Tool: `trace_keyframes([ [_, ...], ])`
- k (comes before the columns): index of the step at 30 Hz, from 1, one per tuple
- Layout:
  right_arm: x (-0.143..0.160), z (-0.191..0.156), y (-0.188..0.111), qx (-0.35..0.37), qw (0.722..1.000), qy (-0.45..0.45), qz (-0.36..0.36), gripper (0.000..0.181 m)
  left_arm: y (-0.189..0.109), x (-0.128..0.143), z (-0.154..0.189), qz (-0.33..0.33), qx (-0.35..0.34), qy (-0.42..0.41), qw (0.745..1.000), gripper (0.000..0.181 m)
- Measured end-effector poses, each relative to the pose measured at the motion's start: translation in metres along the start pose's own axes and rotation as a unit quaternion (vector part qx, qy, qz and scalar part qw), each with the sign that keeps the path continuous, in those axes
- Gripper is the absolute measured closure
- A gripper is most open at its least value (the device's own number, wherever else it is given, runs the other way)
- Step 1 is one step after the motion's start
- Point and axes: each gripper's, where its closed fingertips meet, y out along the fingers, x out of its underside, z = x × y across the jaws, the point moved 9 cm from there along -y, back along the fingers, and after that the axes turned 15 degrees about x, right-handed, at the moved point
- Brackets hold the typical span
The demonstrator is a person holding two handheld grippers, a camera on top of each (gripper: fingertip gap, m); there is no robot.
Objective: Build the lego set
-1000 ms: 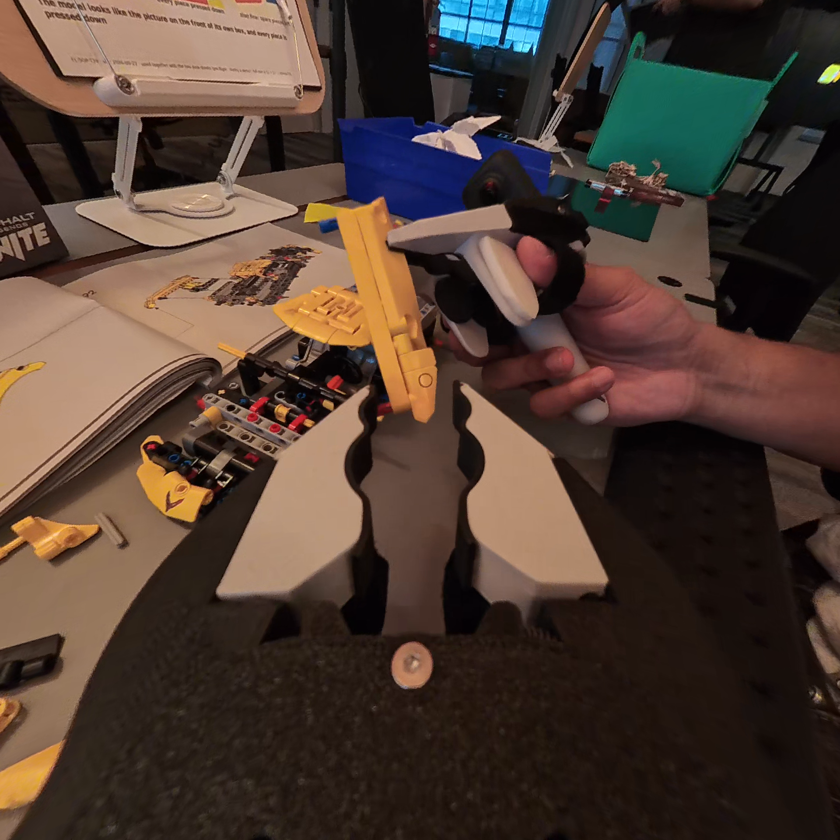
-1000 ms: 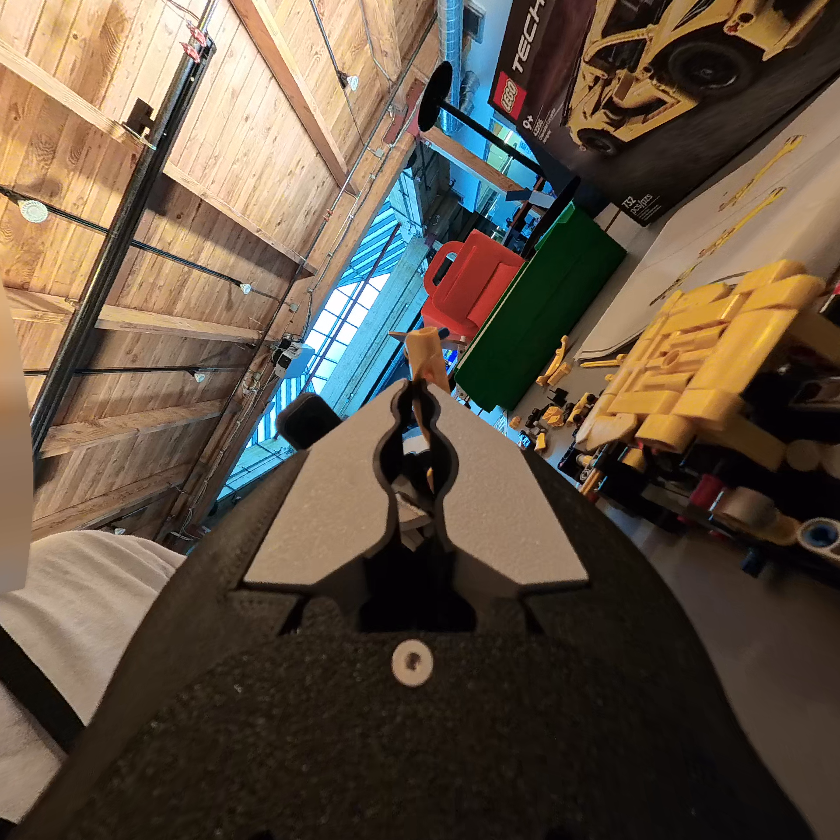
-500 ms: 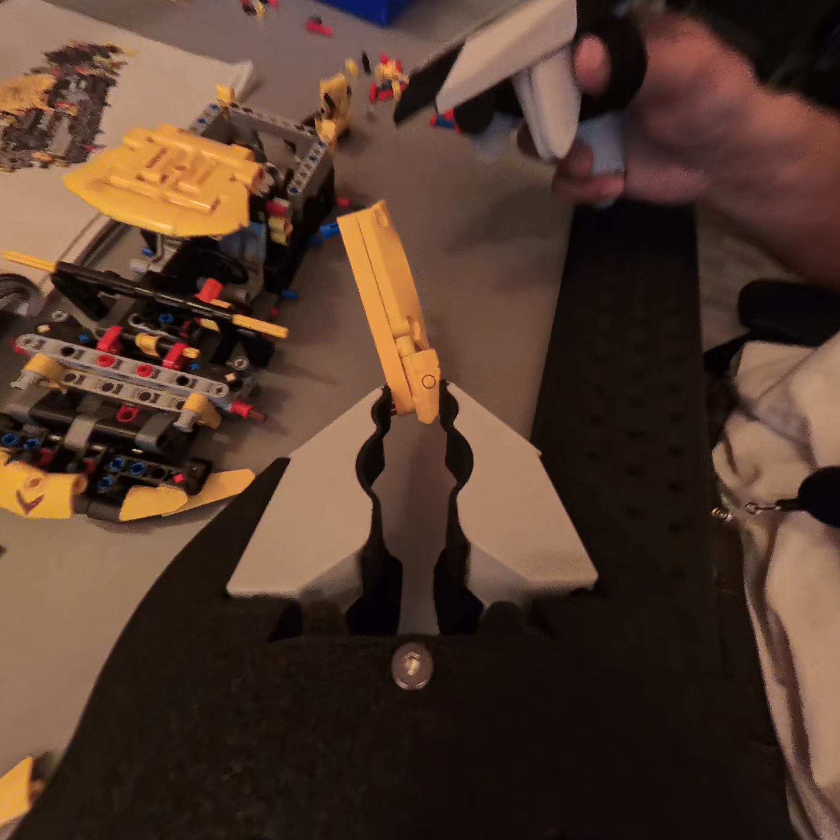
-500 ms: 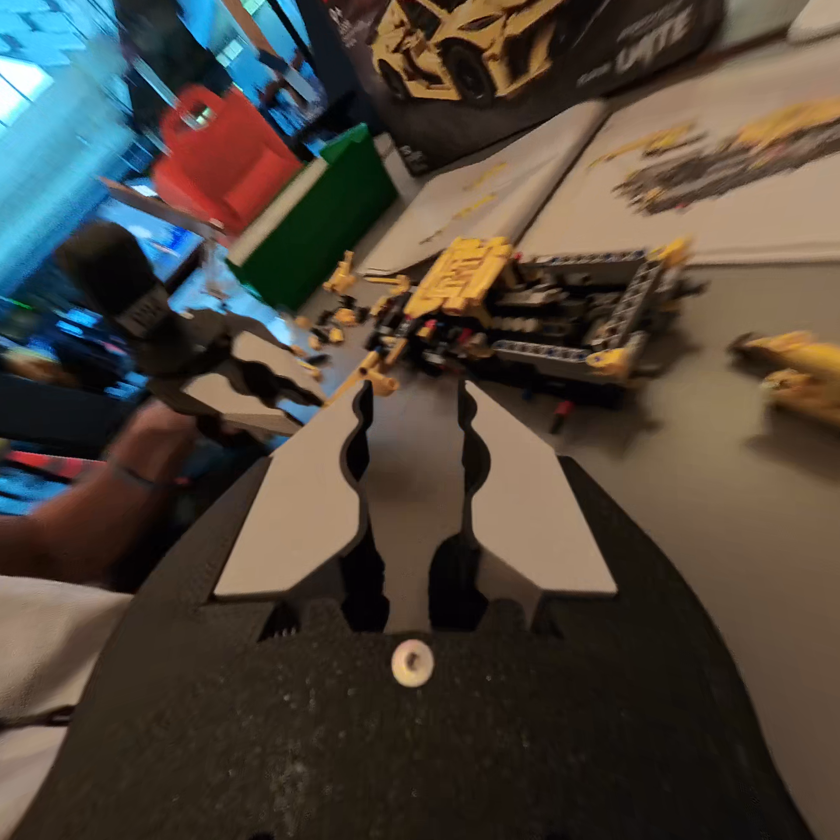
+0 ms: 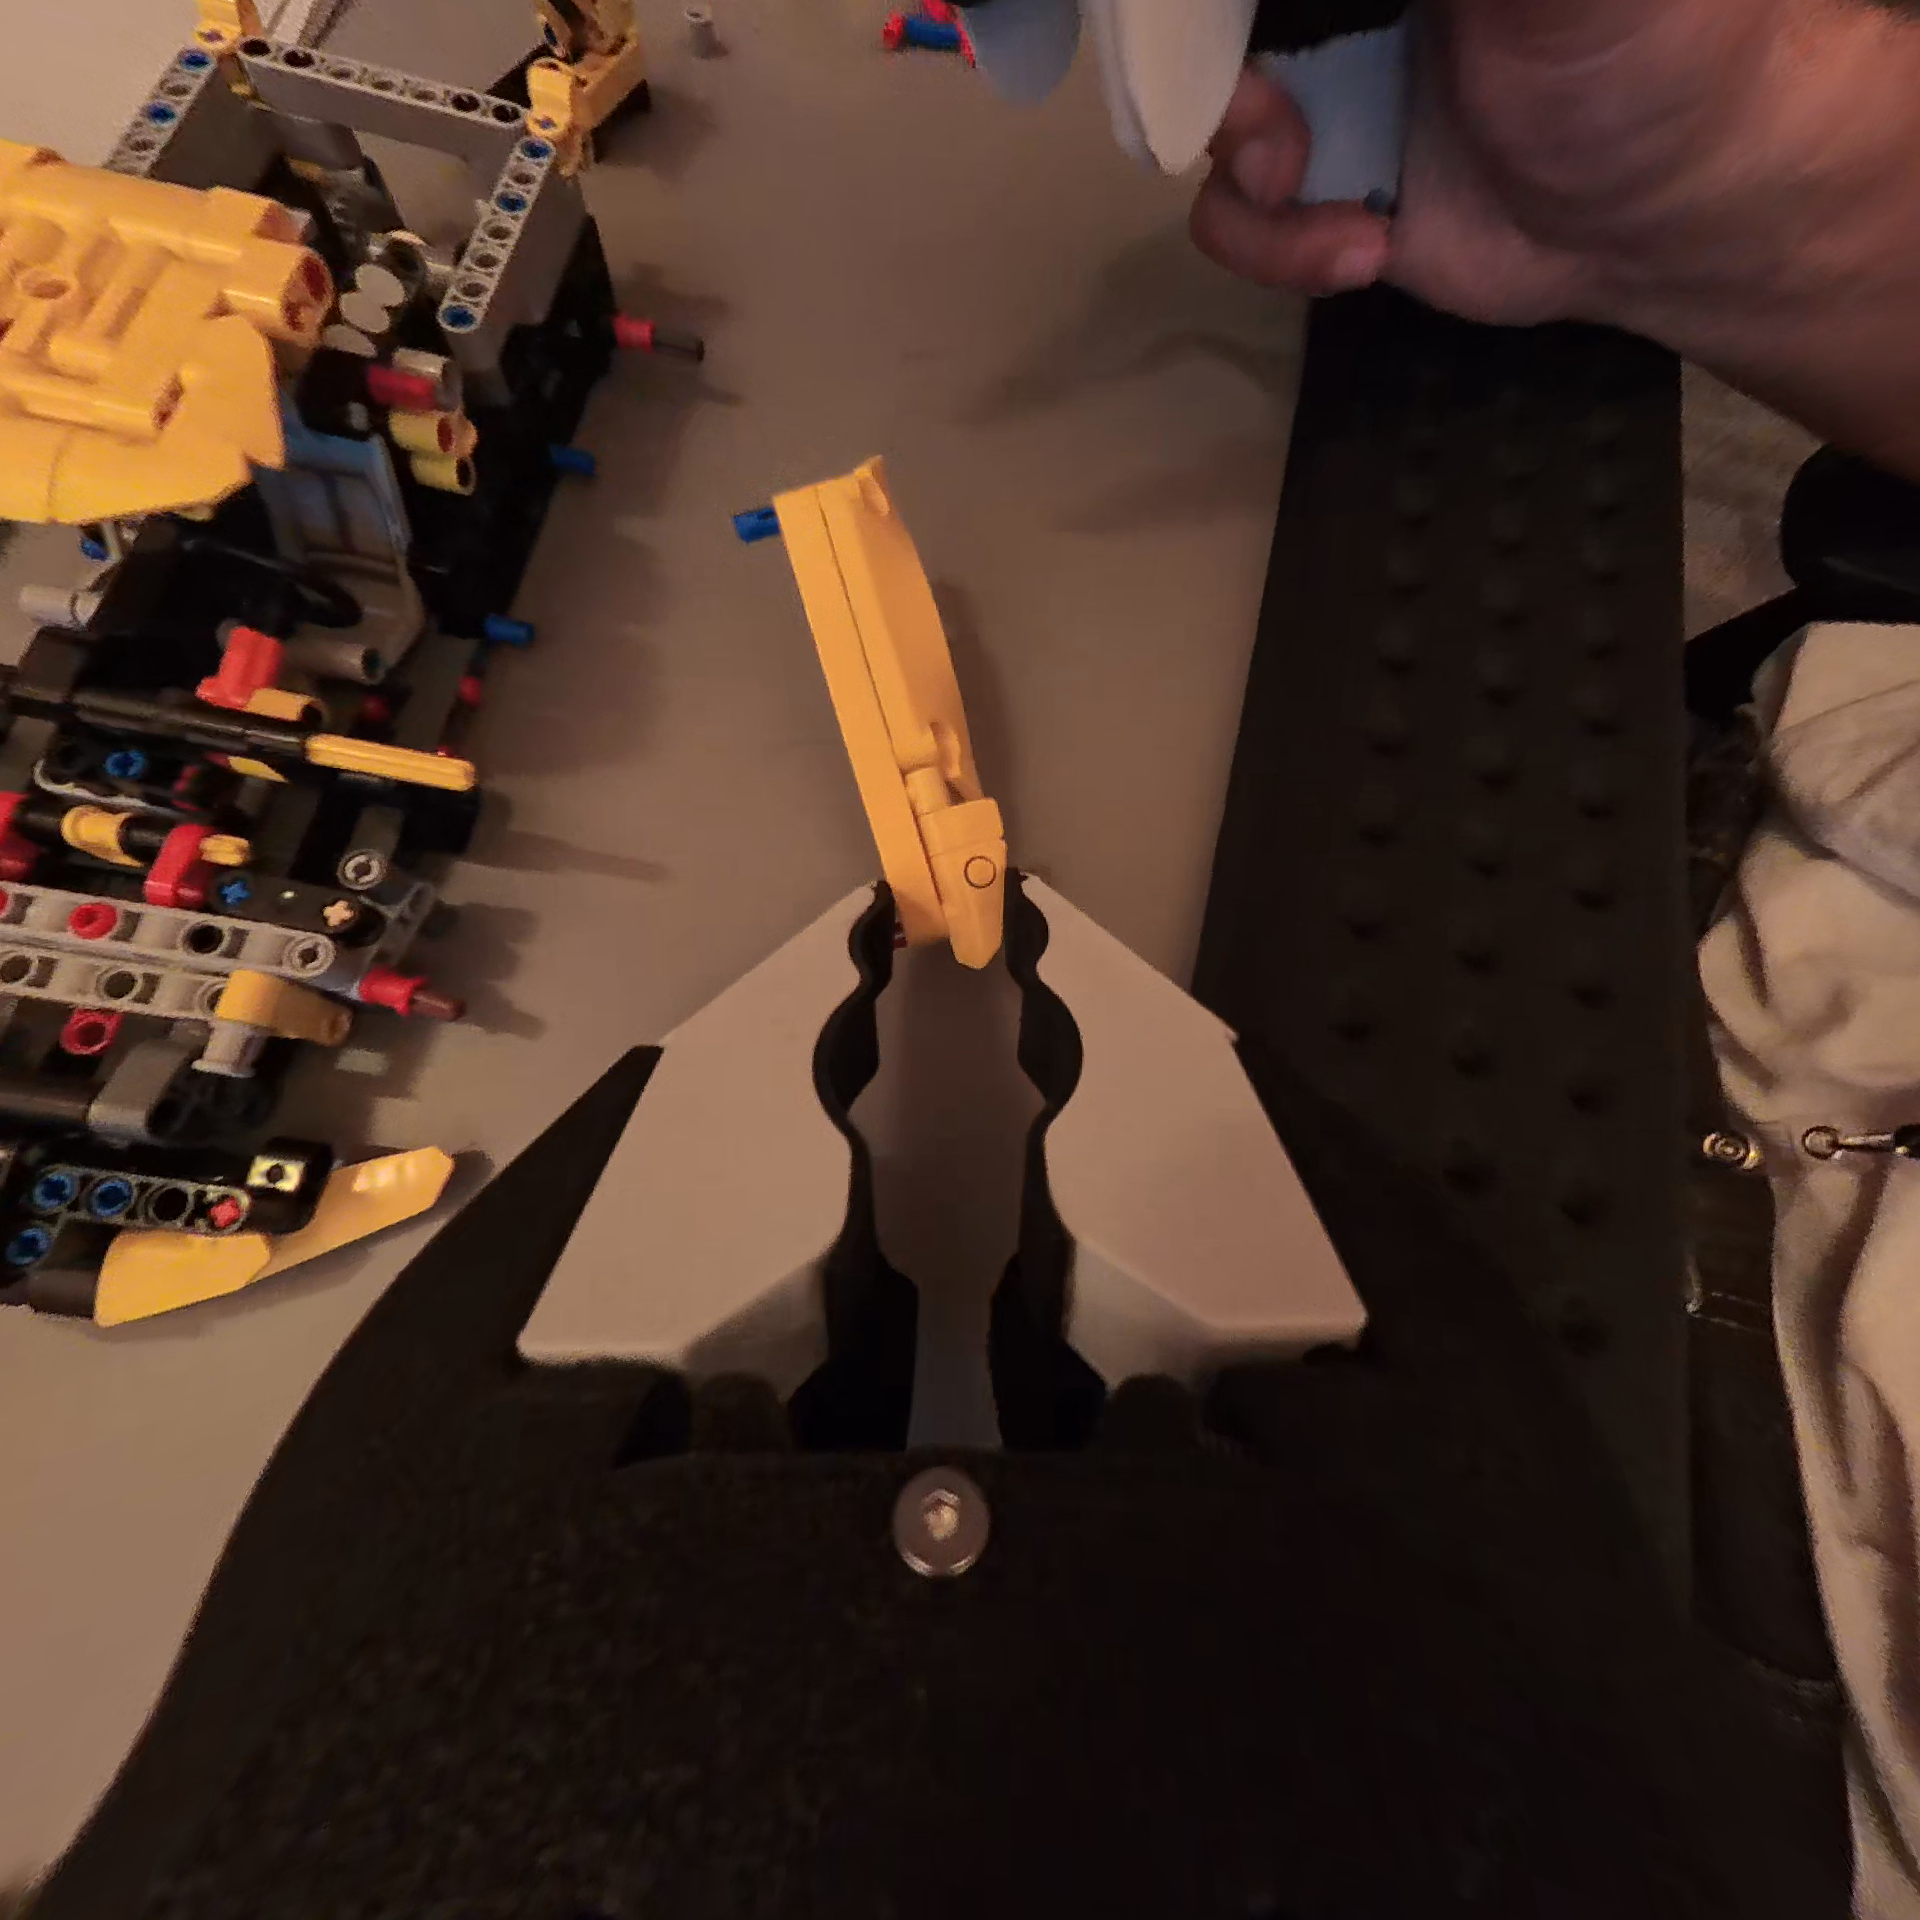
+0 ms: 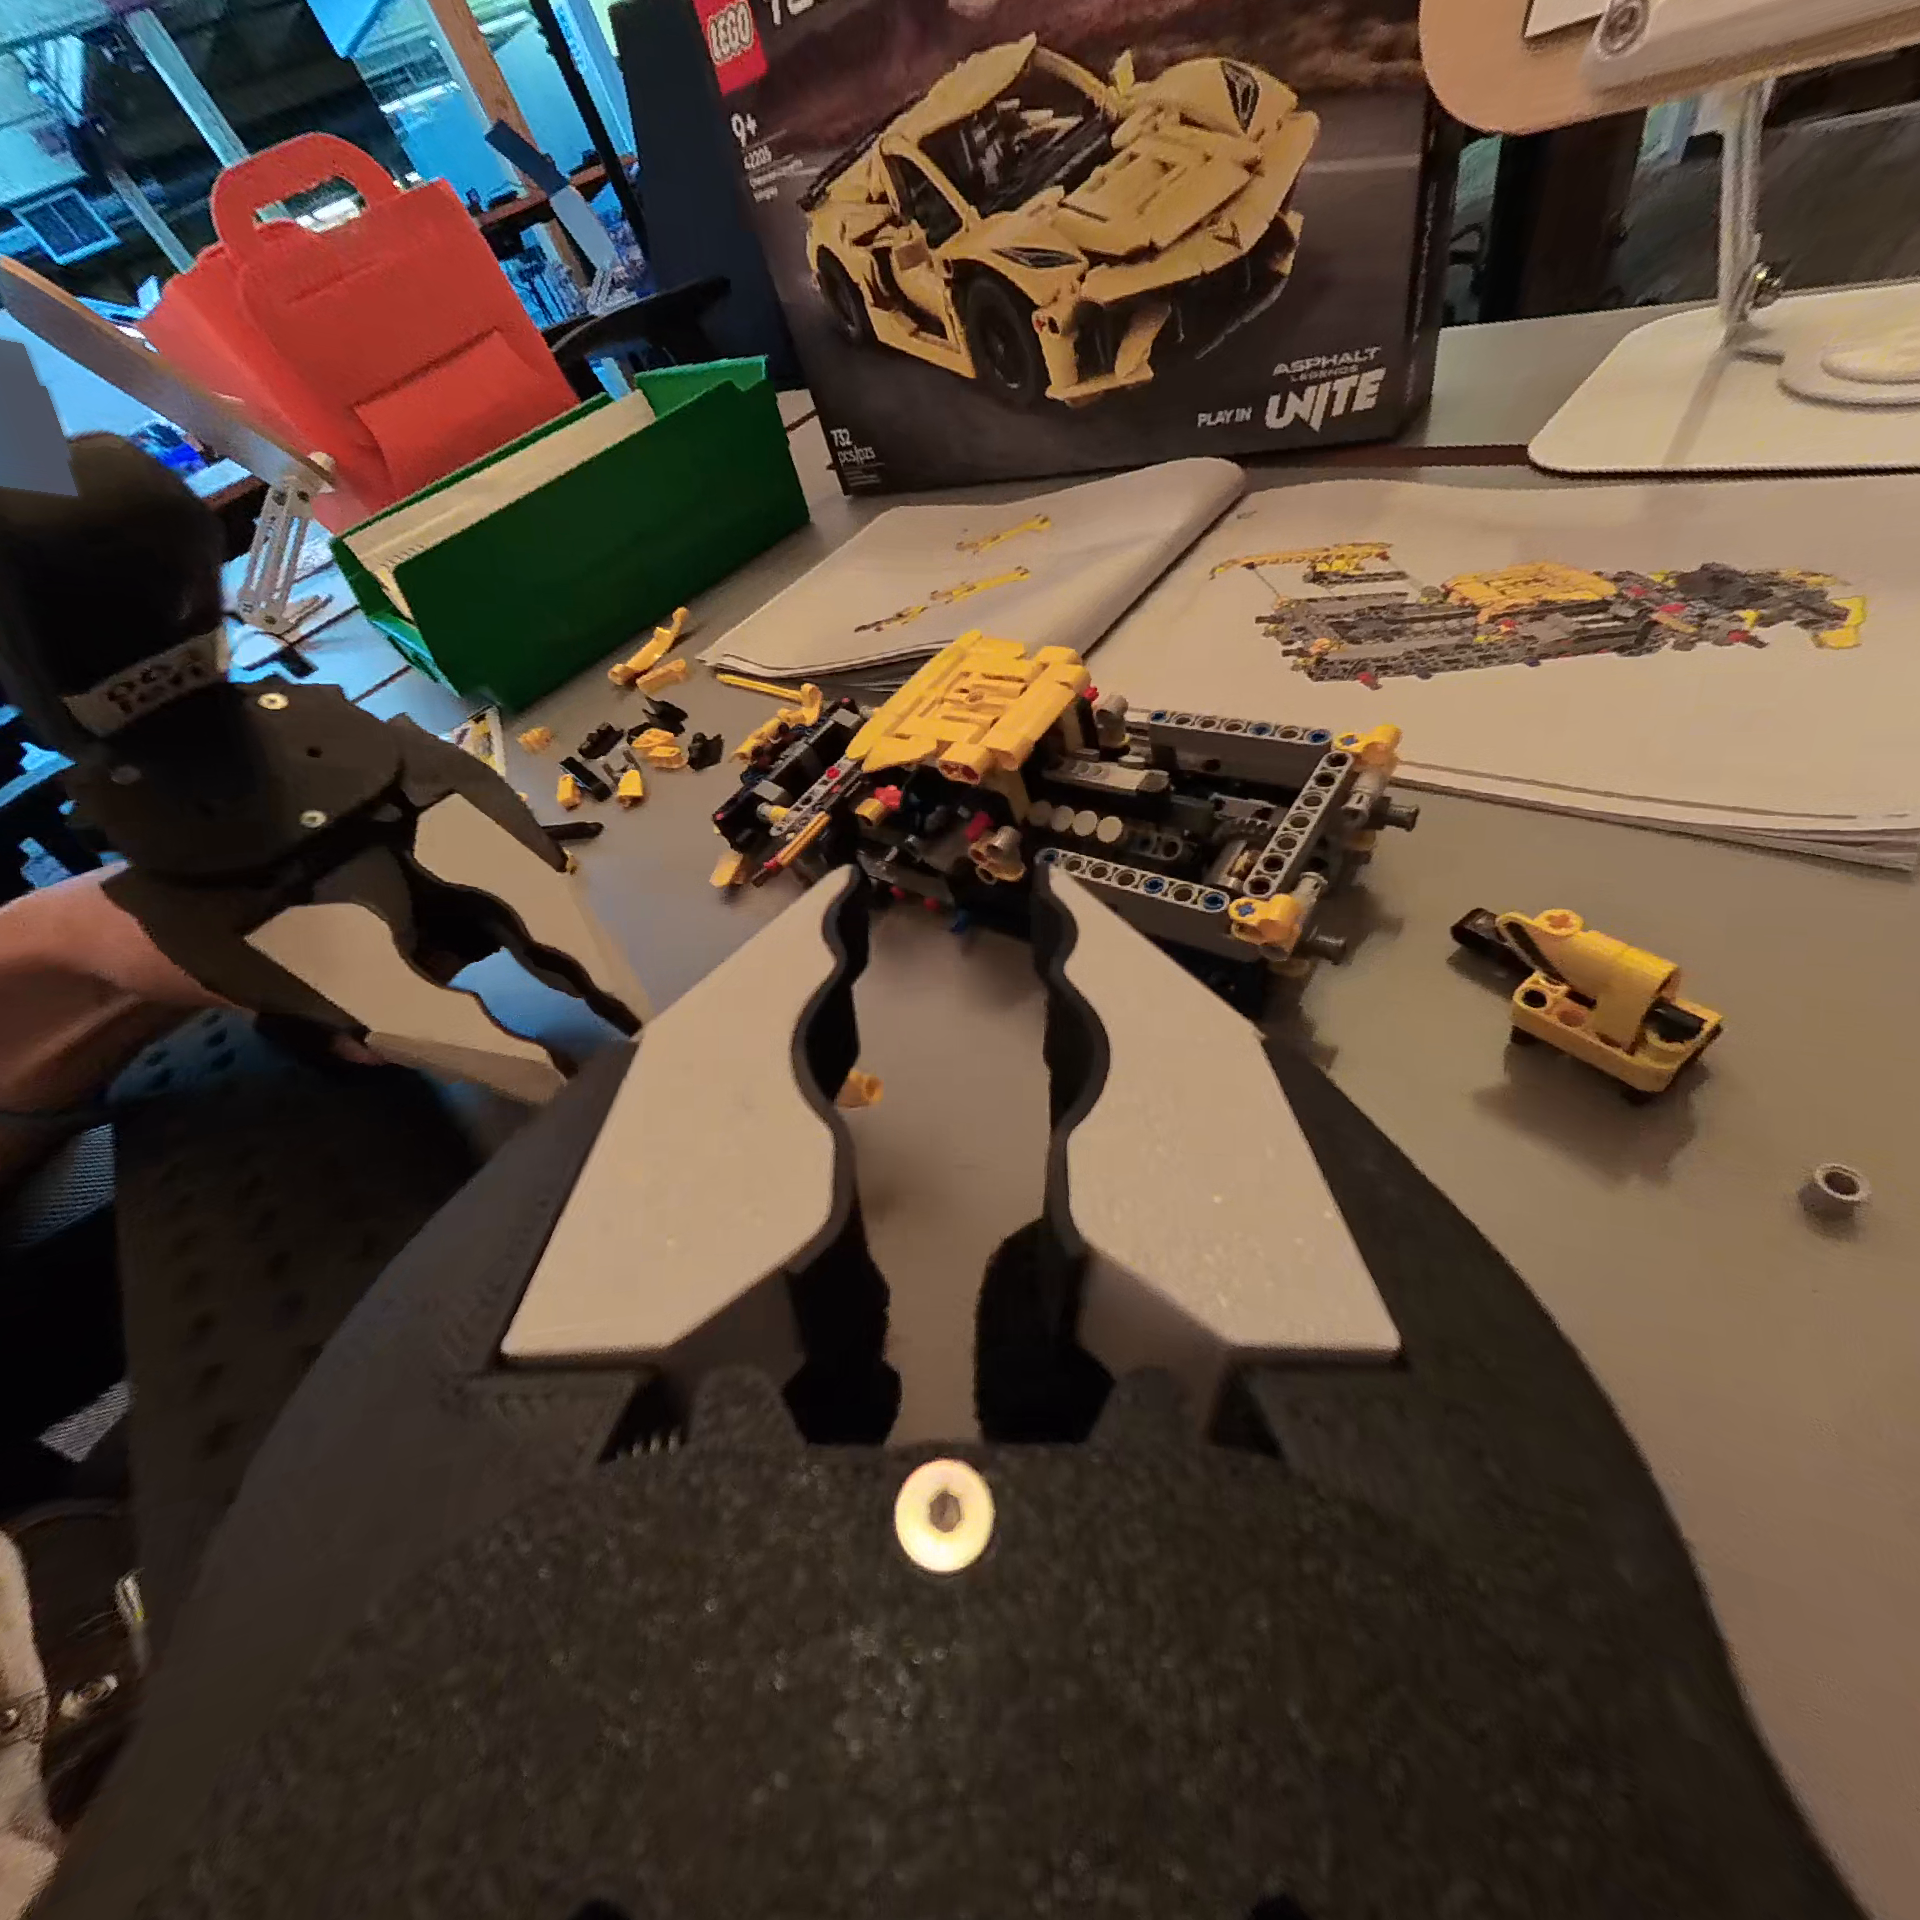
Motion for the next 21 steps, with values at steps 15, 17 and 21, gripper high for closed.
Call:
trace_keyframes([
  [15,-0.003,0.013,0.004,0.034,0.997,-0.055,-0.042,0.146,0.013,0.007,0.005,-0.028,0.018,0.041,0.999,0.154],
  [17,-0.017,0.029,0.001,0.074,0.988,-0.12,-0.059,0.147,0.007,0.008,0.006,-0.009,0.022,0.042,0.999,0.151],
  [21,-0.037,0.077,0.009,0.119,0.96,-0.198,-0.157,0.14,-0.022,0.012,-0.002,0.085,0.012,0.023,0.996,0.151],
])
